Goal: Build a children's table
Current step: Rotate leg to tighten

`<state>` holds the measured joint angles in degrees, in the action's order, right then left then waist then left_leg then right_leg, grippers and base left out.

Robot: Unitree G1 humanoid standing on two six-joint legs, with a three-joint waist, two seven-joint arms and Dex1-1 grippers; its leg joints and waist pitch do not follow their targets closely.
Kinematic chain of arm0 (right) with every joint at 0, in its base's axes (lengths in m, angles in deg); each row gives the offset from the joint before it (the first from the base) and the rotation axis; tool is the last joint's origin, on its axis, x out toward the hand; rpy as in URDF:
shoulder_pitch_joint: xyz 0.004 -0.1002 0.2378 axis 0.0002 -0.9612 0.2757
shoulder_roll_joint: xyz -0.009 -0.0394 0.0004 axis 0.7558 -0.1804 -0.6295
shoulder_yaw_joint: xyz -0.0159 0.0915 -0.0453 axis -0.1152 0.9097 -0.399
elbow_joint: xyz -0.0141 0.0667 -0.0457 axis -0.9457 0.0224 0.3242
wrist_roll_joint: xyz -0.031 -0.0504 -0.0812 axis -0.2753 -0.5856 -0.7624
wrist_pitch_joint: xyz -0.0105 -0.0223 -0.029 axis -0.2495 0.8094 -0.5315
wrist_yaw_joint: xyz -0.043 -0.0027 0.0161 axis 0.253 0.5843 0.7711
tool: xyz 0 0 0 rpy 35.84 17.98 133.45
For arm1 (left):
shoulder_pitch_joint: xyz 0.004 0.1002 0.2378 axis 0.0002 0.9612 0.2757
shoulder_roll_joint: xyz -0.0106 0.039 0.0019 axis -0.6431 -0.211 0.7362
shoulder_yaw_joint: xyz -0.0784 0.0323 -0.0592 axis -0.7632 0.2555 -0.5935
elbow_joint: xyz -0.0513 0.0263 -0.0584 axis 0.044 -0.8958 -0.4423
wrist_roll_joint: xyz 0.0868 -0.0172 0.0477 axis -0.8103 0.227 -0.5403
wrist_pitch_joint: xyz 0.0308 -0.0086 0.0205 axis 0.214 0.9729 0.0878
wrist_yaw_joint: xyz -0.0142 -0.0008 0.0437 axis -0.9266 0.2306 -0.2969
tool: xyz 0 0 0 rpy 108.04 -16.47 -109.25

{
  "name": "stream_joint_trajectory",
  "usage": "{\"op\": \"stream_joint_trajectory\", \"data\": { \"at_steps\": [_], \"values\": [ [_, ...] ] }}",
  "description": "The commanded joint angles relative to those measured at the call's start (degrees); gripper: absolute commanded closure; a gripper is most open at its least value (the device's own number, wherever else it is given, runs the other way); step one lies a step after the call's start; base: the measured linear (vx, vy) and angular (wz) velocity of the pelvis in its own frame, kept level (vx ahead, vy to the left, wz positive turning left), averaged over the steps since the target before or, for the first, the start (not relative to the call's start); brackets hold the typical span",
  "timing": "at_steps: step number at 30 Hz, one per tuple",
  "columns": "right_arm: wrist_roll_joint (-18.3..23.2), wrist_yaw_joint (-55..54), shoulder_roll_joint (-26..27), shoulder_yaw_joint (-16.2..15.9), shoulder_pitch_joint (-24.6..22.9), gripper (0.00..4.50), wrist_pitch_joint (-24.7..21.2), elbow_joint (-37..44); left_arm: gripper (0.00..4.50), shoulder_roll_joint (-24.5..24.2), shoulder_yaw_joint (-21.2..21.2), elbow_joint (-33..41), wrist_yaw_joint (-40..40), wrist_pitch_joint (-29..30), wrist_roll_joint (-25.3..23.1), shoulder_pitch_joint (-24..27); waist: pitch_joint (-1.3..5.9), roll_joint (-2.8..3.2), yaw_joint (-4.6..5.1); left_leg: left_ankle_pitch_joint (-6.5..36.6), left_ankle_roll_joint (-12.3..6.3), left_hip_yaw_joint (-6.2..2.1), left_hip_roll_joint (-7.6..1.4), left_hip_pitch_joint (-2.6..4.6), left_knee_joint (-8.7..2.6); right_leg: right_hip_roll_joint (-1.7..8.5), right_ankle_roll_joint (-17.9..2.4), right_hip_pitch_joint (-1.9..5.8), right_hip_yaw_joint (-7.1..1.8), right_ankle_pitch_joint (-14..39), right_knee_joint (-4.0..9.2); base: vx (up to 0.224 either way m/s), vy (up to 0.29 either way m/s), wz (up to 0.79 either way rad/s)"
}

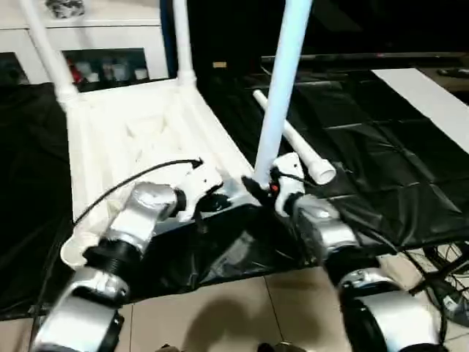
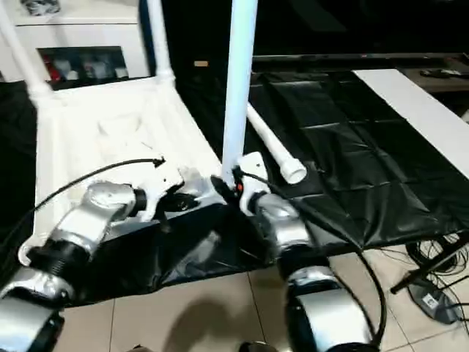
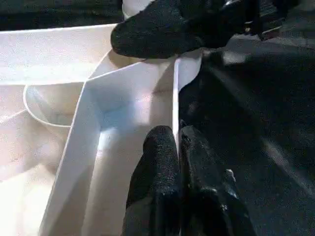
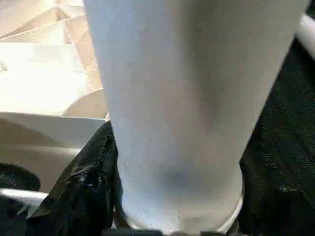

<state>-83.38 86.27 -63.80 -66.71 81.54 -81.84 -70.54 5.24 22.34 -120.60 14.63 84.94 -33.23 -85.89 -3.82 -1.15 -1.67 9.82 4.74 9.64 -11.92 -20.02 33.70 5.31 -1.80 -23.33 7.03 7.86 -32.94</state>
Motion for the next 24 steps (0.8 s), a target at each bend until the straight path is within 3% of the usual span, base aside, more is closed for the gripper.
{"op": "stream_joint_trajectory", "data": {
  "at_steps": [1,4,8,12,15,18,21,24],
  "values": [
    [-2.1,1.8,2.9,-3.0,0.6,1.1,0.4,-1.9,4.5,2.8,2.0,2.4,0.0,-1.9,1.2,-1.0,3.91,0.61,-0.02,23.4,-0.78,-0.67,-1.02,0.57,-4.25,3.57,-5.2,2.03,-2.37,33.4,5.57,0.0,0.0,0.0],
    [-1.8,4.1,1.3,-3.0,1.1,0.74,1.0,-2.0,4.5,1.5,2.0,2.1,-1.1,-3.1,1.4,-1.1,4.06,0.66,-0.27,21.9,-1.2,-0.49,-1.17,0.36,-4.42,3.46,-7.0,2.24,-2.8,29.0,4.99,0.0,0.0,0.0],
    [-2.1,8.9,-1.0,-4.1,0.9,0.66,1.8,-1.1,4.5,-0.5,2.4,2.7,-3.8,-4.5,1.7,-0.4,4.3,0.68,-0.5,20.3,-1.62,-0.32,-1.25,0.06,-4.42,3.46,-9.0,2.67,-3.11,24.4,4.27,0.0,0.0,0.0],
    [-1.9,21.6,-4.4,-6.4,-0.3,0.66,2.5,0.9,4.5,-3.6,3.2,3.4,-10.8,-7.5,2.6,0.8,4.61,0.64,-0.85,16.1,-3.11,0.03,-1.37,-0.27,-4.25,3.35,-11.9,3.35,-3.41,17.7,3.28,0.0,0.0,0.0],
    [-1.4,31.4,-6.7,-8.1,-1.1,0.66,3.2,2.4,4.5,-5.3,3.7,2.1,-15.0,-10.5,3.0,0.4,4.64,0.6,-1.35,13.7,-3.75,0.25,-1.58,-0.33,-4.21,3.14,-12.8,3.45,-3.34,14.8,2.85,0.0,0.0,0.0],
    [0.0,40.0,-8.4,-9.3,-1.6,0.66,2.6,3.9,4.5,-6.3,3.8,0.4,-18.0,-11.6,4.1,-0.5,4.62,0.68,-2.04,13.6,-4.38,0.42,-1.73,-0.13,-4.12,3.09,-13.0,3.35,-3.36,14.6,2.78,0.0,0.0,0.0],
    [0.3,43.7,-9.1,-9.9,-1.6,0.66,2.4,4.4,4.5,-7.0,4.2,-0.2,-20.3,-12.4,4.5,-0.9,4.48,0.74,-2.63,14.9,-3.53,0.43,-1.91,0.16,-4.29,3.21,-13.2,3.11,-3.48,16.1,2.82,0.0,0.0,0.0],
    [0.3,46.2,-9.4,-10.4,-1.4,0.91,2.8,4.3,4.5,-7.3,4.3,-1.5,-21.9,-12.9,4.8,-1.6,4.39,0.62,-3.16,15.9,-2.5,0.35,-1.87,0.28,-4.42,3.34,-12.1,3.04,-3.53,19.2,3.12,0.0,0.0,0.0]
  ]
}}
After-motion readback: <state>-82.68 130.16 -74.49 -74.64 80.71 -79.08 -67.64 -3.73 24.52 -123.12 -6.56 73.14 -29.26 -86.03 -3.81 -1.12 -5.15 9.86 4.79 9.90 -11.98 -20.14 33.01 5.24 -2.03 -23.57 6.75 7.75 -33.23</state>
